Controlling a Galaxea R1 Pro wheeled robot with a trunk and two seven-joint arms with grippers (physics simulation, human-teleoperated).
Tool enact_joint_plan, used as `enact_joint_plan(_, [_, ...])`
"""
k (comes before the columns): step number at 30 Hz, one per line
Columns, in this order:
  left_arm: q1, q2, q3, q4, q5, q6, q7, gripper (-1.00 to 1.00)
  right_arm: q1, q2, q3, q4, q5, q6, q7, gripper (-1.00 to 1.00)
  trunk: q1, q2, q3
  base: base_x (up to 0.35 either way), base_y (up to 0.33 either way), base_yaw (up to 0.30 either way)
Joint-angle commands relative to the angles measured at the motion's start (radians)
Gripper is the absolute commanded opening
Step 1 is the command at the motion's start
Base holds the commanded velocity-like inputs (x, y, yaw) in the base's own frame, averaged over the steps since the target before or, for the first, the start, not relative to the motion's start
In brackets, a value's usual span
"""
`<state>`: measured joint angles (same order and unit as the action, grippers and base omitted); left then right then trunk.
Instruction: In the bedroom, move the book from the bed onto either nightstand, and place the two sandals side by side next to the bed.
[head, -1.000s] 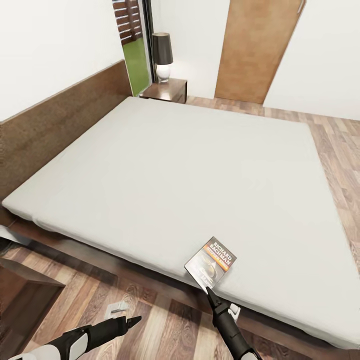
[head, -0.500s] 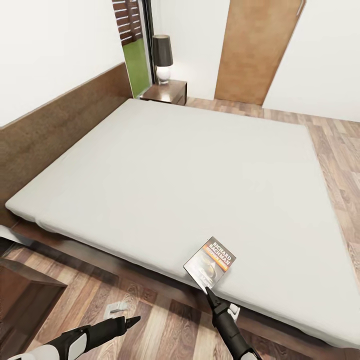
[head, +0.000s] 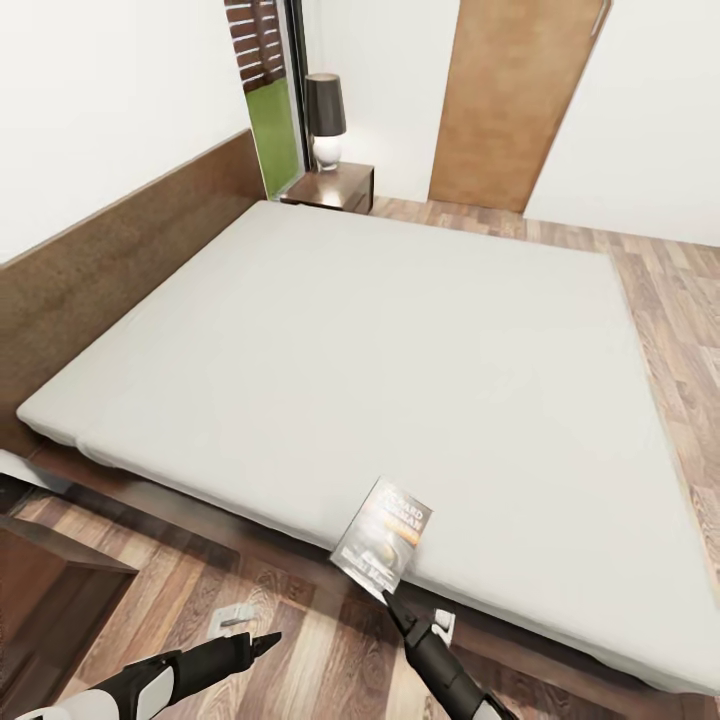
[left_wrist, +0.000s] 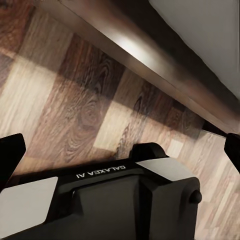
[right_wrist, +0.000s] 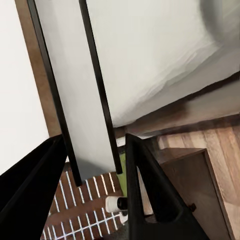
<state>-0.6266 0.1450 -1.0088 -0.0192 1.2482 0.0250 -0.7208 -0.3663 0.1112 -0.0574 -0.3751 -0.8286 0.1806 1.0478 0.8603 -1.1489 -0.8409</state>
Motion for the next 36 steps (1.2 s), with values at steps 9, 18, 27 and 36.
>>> enact_joint_plan(9, [0.001,-0.001,-0.008,-0.001,0.010,0.003,-0.002,1.00,0.005,-0.305,-0.002,0.015,0.019,0.011,0.334,-1.00,-0.035,0.063,0.028,0.000,0.000,0.000])
enact_joint_plan(18, [0.001,-0.001,-0.009,-0.001,0.009,0.001,-0.002,1.00,0.006,-0.408,-0.001,0.020,0.271,0.030,0.396,-1.00,-0.069,0.126,0.056,0.000,0.000,0.000])
enact_joint_plan(27, [0.001,-0.003,-0.010,-0.001,0.008,0.000,0.003,1.00,0.006,-0.412,-0.001,0.036,0.301,0.012,0.391,-1.00,-0.104,0.189,0.084,0.000,0.000,0.000])
enact_joint_plan(36, [0.001,-0.004,-0.010,-0.001,0.008,0.000,0.003,1.00,0.006,-0.412,-0.002,0.082,0.301,0.008,0.391,-1.00,-0.138,0.252,0.112,0.000,0.000,0.000])
